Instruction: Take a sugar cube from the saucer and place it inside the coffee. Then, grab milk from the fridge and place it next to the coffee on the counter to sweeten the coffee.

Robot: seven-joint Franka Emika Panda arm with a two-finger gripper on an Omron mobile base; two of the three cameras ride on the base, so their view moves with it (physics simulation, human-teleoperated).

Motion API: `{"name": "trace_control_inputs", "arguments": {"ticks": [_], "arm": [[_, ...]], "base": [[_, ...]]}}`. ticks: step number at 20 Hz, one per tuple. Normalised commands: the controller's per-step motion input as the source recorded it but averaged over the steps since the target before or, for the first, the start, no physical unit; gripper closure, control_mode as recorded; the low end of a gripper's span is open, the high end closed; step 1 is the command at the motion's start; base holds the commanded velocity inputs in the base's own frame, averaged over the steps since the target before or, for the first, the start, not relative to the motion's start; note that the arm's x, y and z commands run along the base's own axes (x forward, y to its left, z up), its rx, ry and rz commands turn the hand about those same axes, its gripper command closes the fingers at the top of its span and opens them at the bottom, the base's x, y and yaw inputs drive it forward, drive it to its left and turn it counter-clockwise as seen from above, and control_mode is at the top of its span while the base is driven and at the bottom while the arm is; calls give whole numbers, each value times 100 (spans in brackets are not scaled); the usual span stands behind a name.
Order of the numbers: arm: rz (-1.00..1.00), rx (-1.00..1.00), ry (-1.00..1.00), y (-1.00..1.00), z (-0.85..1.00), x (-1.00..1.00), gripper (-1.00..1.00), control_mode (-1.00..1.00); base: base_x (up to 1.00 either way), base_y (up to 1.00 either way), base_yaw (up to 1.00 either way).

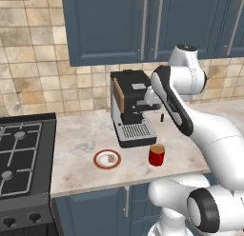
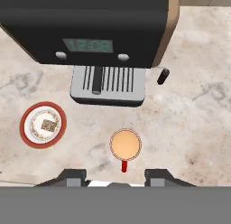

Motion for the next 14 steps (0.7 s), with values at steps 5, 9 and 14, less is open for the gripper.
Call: {"name": "trace_control_inputs", "arguments": {"ticks": [5,9,14], "arm": [[0,-1,-11,12,-12,-62,-100,-100],[-6,-21,0,100,-76,-18,-100,-100],[-15,-20,5,95,-86,24,-100,-100]], "base": [[0,0,0],[0,0,0],[0,0,0]]}}
